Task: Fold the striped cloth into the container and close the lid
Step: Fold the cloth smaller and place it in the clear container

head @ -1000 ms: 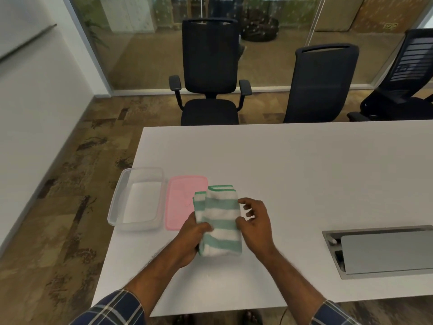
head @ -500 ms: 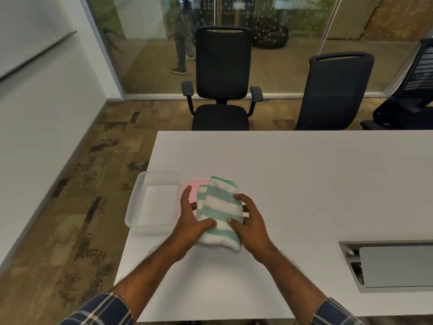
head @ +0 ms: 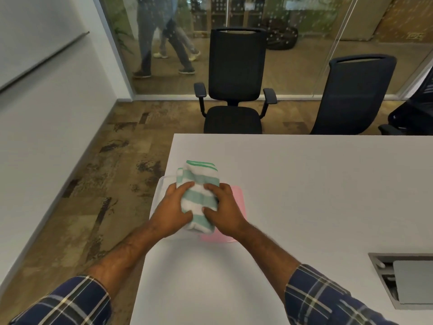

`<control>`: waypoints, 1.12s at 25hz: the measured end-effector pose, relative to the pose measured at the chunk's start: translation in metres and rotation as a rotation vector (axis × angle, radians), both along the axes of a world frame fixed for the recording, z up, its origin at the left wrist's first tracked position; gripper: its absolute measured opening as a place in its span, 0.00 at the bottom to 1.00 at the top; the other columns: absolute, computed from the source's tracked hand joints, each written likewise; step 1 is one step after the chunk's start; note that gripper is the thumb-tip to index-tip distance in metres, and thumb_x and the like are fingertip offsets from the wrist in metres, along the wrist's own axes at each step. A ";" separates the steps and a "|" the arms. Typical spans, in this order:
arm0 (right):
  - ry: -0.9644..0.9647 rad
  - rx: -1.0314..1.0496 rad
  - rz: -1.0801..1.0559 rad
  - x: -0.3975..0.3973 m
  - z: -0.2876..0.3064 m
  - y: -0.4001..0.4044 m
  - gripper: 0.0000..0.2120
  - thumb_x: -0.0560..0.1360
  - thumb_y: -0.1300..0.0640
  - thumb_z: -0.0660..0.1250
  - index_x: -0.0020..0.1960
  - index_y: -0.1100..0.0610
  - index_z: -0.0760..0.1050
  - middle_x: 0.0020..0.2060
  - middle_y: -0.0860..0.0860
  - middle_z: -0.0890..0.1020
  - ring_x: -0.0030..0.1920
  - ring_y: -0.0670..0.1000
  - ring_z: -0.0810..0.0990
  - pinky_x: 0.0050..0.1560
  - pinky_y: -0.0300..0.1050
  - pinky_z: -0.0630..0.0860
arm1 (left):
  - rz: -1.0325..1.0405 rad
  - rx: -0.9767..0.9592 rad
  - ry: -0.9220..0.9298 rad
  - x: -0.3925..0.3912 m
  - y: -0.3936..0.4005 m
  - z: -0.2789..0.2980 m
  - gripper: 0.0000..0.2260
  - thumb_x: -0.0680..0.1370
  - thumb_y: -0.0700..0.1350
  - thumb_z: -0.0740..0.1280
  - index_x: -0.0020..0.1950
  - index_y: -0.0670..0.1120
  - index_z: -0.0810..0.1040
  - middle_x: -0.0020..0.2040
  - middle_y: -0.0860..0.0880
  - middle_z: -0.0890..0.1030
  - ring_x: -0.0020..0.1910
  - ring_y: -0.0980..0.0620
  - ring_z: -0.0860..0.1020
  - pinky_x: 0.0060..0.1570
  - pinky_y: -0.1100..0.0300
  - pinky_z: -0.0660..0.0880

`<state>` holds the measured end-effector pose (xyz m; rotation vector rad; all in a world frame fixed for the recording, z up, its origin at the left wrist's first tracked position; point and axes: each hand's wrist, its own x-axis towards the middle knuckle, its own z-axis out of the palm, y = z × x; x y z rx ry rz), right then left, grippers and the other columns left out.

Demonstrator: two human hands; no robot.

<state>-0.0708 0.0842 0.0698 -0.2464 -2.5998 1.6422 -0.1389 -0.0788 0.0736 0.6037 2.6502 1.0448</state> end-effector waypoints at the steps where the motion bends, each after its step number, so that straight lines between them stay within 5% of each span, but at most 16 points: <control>1: -0.049 -0.005 0.054 -0.007 -0.002 -0.007 0.31 0.71 0.65 0.70 0.72 0.59 0.65 0.66 0.59 0.64 0.65 0.56 0.70 0.70 0.47 0.67 | -0.003 -0.066 0.009 -0.010 -0.007 -0.005 0.35 0.68 0.38 0.74 0.74 0.51 0.67 0.69 0.44 0.68 0.61 0.47 0.73 0.56 0.61 0.70; 6: -0.173 0.092 0.150 -0.034 -0.021 -0.035 0.36 0.72 0.63 0.70 0.76 0.58 0.56 0.71 0.58 0.58 0.68 0.55 0.66 0.66 0.31 0.61 | -0.031 -0.300 0.008 -0.042 -0.028 -0.031 0.37 0.69 0.43 0.75 0.76 0.50 0.63 0.71 0.41 0.67 0.64 0.41 0.73 0.60 0.51 0.74; 10: -0.173 0.262 0.045 -0.052 -0.036 -0.063 0.25 0.80 0.52 0.56 0.75 0.52 0.55 0.73 0.57 0.65 0.67 0.58 0.71 0.70 0.52 0.69 | -0.069 -0.430 -0.068 -0.053 -0.030 -0.058 0.37 0.73 0.45 0.72 0.78 0.47 0.58 0.71 0.39 0.66 0.66 0.40 0.72 0.65 0.52 0.70; 14: -0.183 0.526 0.110 -0.068 -0.059 -0.077 0.23 0.83 0.48 0.47 0.76 0.51 0.53 0.72 0.54 0.69 0.68 0.58 0.71 0.72 0.54 0.67 | -0.041 -0.507 -0.128 -0.058 -0.028 -0.086 0.35 0.76 0.47 0.70 0.78 0.46 0.55 0.75 0.39 0.63 0.70 0.41 0.70 0.68 0.54 0.67; 20: -0.314 0.754 0.298 -0.074 -0.075 -0.077 0.18 0.81 0.57 0.58 0.69 0.61 0.67 0.67 0.60 0.72 0.65 0.60 0.71 0.68 0.53 0.69 | -0.069 -0.508 -0.132 -0.066 -0.025 -0.103 0.28 0.79 0.42 0.64 0.77 0.45 0.58 0.77 0.38 0.60 0.72 0.36 0.67 0.70 0.44 0.68; 24: -0.149 0.712 0.215 -0.080 -0.073 -0.069 0.14 0.79 0.60 0.60 0.62 0.61 0.76 0.58 0.60 0.79 0.57 0.60 0.74 0.61 0.52 0.71 | -0.077 -0.608 0.232 -0.062 -0.021 -0.111 0.25 0.79 0.45 0.64 0.75 0.46 0.62 0.78 0.42 0.60 0.74 0.41 0.62 0.73 0.49 0.61; 28: 0.003 0.564 -0.073 -0.073 -0.073 -0.036 0.13 0.73 0.65 0.61 0.53 0.60 0.81 0.48 0.59 0.83 0.50 0.61 0.76 0.51 0.52 0.73 | -0.194 -0.690 0.030 -0.071 -0.019 -0.116 0.32 0.77 0.43 0.63 0.79 0.43 0.53 0.77 0.41 0.61 0.71 0.43 0.67 0.69 0.50 0.67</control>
